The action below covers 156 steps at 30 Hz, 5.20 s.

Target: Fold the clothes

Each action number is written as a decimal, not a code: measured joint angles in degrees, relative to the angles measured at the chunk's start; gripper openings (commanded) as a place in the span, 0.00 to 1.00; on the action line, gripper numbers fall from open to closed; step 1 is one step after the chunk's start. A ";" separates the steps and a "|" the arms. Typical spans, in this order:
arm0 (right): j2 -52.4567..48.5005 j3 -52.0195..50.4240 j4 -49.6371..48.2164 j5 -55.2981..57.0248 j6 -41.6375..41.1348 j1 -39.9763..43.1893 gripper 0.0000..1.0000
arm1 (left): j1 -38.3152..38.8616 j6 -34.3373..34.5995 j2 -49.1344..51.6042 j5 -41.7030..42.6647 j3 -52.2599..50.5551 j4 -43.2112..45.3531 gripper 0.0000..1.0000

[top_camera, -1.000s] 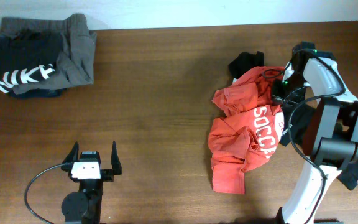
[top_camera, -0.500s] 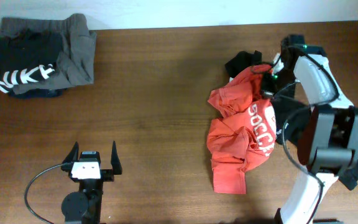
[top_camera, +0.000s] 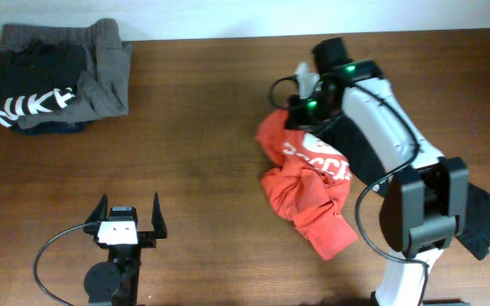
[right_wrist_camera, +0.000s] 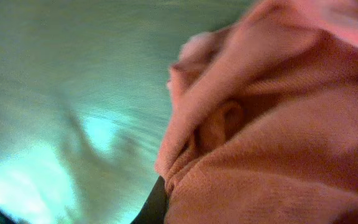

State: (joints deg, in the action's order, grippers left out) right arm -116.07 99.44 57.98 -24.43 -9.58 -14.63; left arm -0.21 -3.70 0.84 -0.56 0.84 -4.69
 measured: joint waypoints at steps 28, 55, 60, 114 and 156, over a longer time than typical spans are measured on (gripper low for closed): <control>-0.52 -1.01 4.35 19.91 -2.36 14.43 0.93 | 0.00 0.00 0.00 0.00 0.00 0.00 0.99; -11.50 -1.97 -1.79 25.59 0.46 14.01 0.19 | 0.00 0.00 0.00 0.00 0.00 0.00 0.99; -11.47 -1.90 -2.82 27.74 0.50 14.40 0.04 | 0.00 0.02 0.00 0.00 0.00 0.00 0.99; -2.95 35.54 39.01 28.50 -6.29 9.11 0.99 | 0.00 0.00 0.00 0.00 0.00 0.00 0.99; -10.91 1.53 -0.76 25.92 9.07 -20.31 0.95 | 0.00 0.00 0.00 0.00 0.00 0.00 0.99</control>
State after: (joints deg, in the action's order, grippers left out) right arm -126.98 100.97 57.21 1.50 -0.51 -34.94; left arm -0.21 -3.70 0.84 -0.56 0.84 -4.69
